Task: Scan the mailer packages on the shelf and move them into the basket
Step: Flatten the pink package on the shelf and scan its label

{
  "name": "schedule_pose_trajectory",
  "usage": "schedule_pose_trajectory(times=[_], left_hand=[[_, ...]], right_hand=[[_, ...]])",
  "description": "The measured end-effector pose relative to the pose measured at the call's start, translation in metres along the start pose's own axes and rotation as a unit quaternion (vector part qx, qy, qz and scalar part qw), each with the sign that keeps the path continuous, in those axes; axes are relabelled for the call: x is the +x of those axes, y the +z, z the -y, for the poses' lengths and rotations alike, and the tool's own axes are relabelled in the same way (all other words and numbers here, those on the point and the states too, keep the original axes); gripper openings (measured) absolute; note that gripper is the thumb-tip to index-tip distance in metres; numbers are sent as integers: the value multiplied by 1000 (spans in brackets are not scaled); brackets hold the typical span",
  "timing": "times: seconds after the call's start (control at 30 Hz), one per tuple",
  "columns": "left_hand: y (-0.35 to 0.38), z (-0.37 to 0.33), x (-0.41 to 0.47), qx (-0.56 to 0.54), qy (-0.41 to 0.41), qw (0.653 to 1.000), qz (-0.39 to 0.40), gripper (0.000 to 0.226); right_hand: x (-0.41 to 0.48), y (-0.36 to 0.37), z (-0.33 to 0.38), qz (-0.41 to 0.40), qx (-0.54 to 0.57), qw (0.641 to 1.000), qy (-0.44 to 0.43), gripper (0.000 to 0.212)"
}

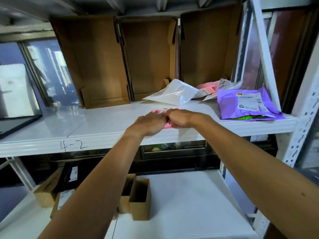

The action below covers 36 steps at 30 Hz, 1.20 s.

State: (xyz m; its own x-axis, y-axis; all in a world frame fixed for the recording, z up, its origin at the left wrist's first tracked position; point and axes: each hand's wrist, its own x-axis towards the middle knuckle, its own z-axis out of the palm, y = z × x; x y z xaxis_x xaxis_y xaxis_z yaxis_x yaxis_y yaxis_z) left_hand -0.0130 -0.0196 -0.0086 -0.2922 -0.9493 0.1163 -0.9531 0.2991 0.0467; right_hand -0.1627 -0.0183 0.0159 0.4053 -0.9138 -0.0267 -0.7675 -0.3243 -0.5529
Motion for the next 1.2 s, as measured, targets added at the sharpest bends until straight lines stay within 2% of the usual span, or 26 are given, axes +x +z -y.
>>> schedule_pose_trajectory(times=[0.23,0.43,0.53,0.6,0.63,0.7,0.8,0.87,1.03,1.2], left_hand=[[-8,-6,-4,-18,-2,999,36,51],[-5,-2,2,-41,-21,998,33,49],[-6,-2,4,-70,-35,996,30,47],[-7,-5,3,-71,-41,997,18,46],[-7,-7,1,-66,-47,997,7,44],[-5,-10,-2,-61,-61,996,-25,42],[-2,-10,-4,-64,-71,994,-57,44],[-2,-12,-7,-64,-77,993,-57,49],[-4,-13,-10,-79,-82,992,-53,53],[-4,-16,-12,-86,-87,991,-61,54]], right_hand=[[-6,-5,3,2,-9,1000,-1,38],[-4,-6,9,21,-2,999,30,22],[2,-2,4,17,28,999,28,25],[3,1,0,-8,35,999,20,27],[2,3,-1,-29,33,999,28,21],[2,8,-6,-111,60,992,21,10],[3,7,-14,-197,133,971,-9,28],[3,3,-20,-238,204,949,-13,31],[-4,-5,-24,-250,319,914,-18,29],[-4,-4,-24,-236,352,906,-5,35]])
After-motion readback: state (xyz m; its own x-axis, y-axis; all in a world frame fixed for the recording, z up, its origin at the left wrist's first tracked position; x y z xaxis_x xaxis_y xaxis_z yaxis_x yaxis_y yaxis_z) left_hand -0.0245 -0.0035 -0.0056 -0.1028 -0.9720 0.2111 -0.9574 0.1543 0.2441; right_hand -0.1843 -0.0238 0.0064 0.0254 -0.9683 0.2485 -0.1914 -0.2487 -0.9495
